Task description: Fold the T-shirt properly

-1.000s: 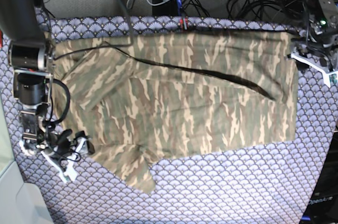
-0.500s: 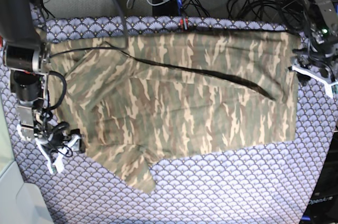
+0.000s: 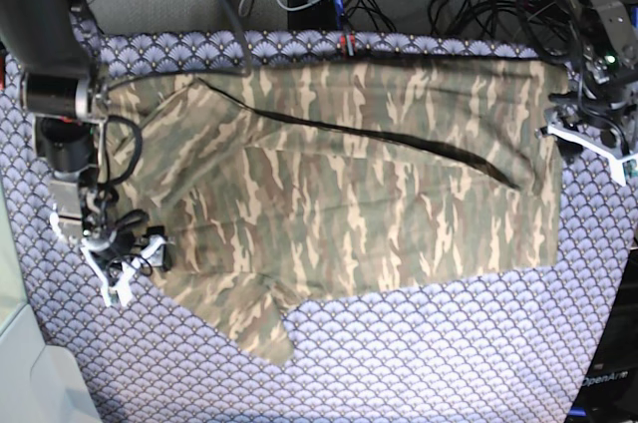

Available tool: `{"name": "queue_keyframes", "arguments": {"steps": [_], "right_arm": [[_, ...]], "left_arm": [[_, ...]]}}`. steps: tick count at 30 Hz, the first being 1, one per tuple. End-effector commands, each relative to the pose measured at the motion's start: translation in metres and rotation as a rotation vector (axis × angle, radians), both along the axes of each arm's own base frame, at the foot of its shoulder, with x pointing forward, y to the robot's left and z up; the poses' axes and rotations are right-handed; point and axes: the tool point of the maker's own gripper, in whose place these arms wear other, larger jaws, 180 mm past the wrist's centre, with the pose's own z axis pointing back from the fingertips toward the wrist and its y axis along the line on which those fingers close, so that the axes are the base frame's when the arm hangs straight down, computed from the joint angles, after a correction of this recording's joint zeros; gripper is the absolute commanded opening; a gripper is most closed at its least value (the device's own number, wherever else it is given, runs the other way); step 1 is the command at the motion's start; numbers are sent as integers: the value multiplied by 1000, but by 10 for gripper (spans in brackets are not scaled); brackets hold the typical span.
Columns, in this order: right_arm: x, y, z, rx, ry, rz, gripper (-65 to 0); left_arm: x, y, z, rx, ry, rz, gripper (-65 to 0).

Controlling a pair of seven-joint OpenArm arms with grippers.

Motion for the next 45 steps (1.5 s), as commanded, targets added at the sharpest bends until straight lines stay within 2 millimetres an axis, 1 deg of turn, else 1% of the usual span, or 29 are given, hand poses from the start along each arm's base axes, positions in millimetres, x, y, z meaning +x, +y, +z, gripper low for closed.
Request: {"name": "queue_keyframes", "arguments": {"steps": [1,3,14,16,18,19,21,22,24,25,28,30,33,37,40,41,43,45], "right_arm": [[18,-12,26,-7,-65,-19,-241],[14,-13,22,-9,-57,-21,-241],[10,-14,18,-13,-42,-14,-244],[5,-14,12,-14,-30,-12,-253],[4,-12,10,-10,-29,-14,-306],[3,-11,9,-9,-27,-13,-355],[3,-12,10,-6,-28,-15,-468],[3,-11,10,-4,-29,-15,-536],[4,-11,10,-3,-31,-15,-650],[4,-12,10,-5,-31,-16,-650],[4,-12,11,-4,-35,-16,-650],[4,-14,12,-7,-34,-18,-650],[4,-15,12,-9,-34,-19,-650],[4,-18,13,2,-39,-36,-650],[4,-19,13,5,-39,-39,-650],[4,-19,13,5,-39,-39,-650],[4,-18,13,6,-39,-38,-650],[4,-17,12,7,-39,-38,-650]], "left_arm": [[5,5,13,33,-40,-1,-266],[5,5,13,33,-40,-1,-266],[5,5,13,32,-40,0,-266],[8,5,14,30,-45,0,-265],[15,8,16,29,-56,3,-265],[18,9,10,17,-46,8,-265],[33,11,5,2,-43,8,-265],[41,13,2,-8,-38,9,-265],[53,15,-12,-40,-16,16,-265],[58,17,-21,-62,-2,29,-265],[82,30,-26,-82,-19,51,-265],[91,36,-34,-101,-20,70,-265],[107,43,-36,-109,-55,86,-265],[120,55,-34,-97,-99,102,-264],[136,58,-34,-90,-130,98,-264],[142,54,-35,-86,-137,85,-264],[154,55,-33,-71,-157,76,-264],[169,49,-37,-64,-163,48,-264]]}}
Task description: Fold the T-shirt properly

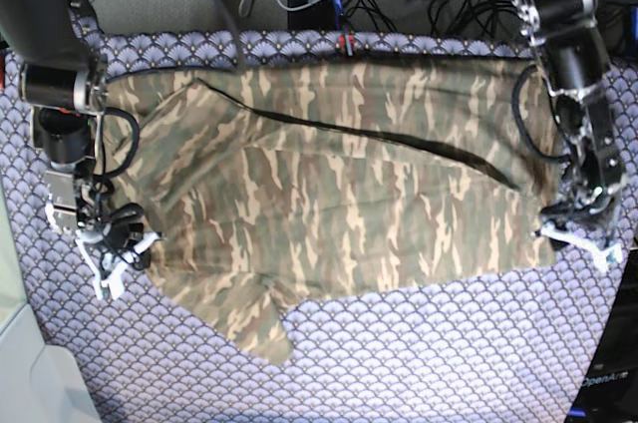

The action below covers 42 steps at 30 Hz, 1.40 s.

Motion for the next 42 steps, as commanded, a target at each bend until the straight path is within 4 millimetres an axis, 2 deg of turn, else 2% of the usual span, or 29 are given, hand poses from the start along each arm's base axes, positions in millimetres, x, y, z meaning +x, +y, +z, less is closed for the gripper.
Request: {"name": "queue_keyframes", "arguments": {"steps": [1,5,8,12,18,28,33,40,42], "right_arm": [[13,-6,18,-9,-42,-3,-650],[13,-7,18,-11,-42,-3,-650],[13,-7,19,-12,-43,-2,-650],[13,-13,20,-21,-43,-9,-650],[13,-16,21,-24,-44,-12,-650],[12,-16,20,-25,-42,-10,-650],[12,-16,20,-26,-40,-9,-650],[11,-17,19,-30,-24,-10,-650],[12,-17,20,-30,-26,-10,-650]], "left_arm": [[20,7,25,41,-69,-8,-264],[46,2,19,69,-50,-45,-264],[52,1,7,50,-23,-39,-264],[48,5,-5,52,-20,-25,-264],[39,4,-31,157,23,-75,-264],[39,-1,-35,156,13,-88,-265],[41,-12,-39,145,-6,-99,-268],[37,-37,-60,109,-8,-116,-271],[37,-41,-62,105,-7,-120,-305]]}}
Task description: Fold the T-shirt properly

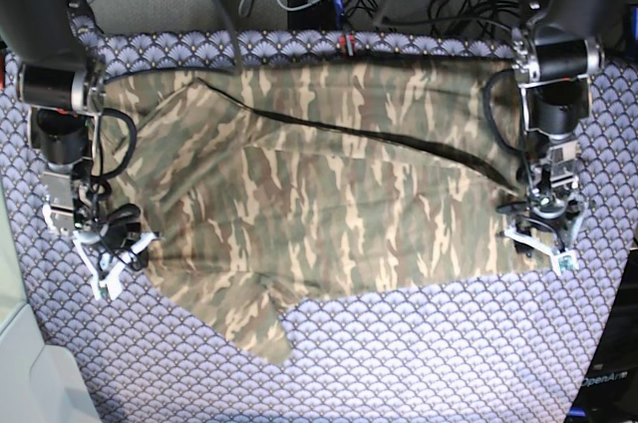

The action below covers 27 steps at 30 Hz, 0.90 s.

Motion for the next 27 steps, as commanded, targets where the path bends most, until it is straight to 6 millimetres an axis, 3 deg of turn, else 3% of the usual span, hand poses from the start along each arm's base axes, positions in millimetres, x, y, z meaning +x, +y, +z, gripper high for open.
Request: {"name": "queue_keyframes", "arguments": {"steps": [1,6,10,12,16,19,21,27], "right_arm": [[14,-12,21,-19,-44,-11,-650],[12,-18,21,-25,-42,-18,-650],[12,-20,21,-27,-41,-21,-650],[12,-20,22,-28,-44,-20,-650],[13,-20,23,-26,-47,-20,-650],[22,-10,43,-19,-112,28,-650],[18,-4,48,-3,-135,54,-650],[18,-1,83,-20,-193,79,-650]], "left_arm": [[-2,-10,-9,-30,50,-28,-334],[-10,-9,-16,-33,63,-22,-560],[-19,-8,-23,-31,79,-21,-639],[-20,-9,-24,-33,80,-24,-641],[-13,-18,-2,-22,48,-52,-641],[2,-34,32,-25,5,-84,-641],[9,-38,54,-17,-25,-95,-641],[5,-44,77,-9,-18,-113,-641]]}}
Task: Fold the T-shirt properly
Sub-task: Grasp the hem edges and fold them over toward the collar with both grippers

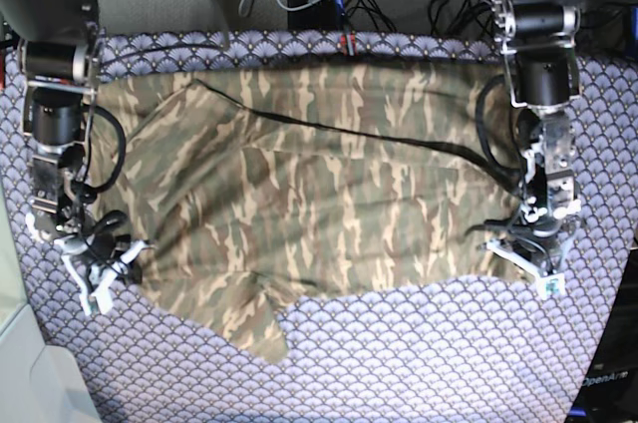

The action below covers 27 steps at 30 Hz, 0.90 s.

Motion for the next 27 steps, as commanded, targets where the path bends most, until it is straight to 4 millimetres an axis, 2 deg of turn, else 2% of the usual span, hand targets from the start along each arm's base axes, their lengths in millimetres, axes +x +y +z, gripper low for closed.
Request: {"name": "queue_keyframes", "arguments": {"steps": [1,3,7,12,18,24,27], "right_arm": [[12,-12,34,-6,-92,-7,-650],[1,-19,36,-20,-89,-6,-650],[-20,-20,40,-10,-90,33,-650],[-59,-25,36,9,-91,35,-650],[-106,-27,46,10,-137,25,-650],[-153,-22,55,8,-169,46,-650],[-170,-43,58,-16,-156,-33,-650]], "left_arm": [[6,2,24,23,-63,-9,-641],[-2,-2,33,37,-77,-22,-641],[-21,-6,45,55,-86,-35,-641],[-52,9,50,57,-85,9,-641],[-91,20,52,-8,-84,49,-641],[-119,21,67,3,-93,55,-641],[-127,18,71,16,-85,44,-641]]}}
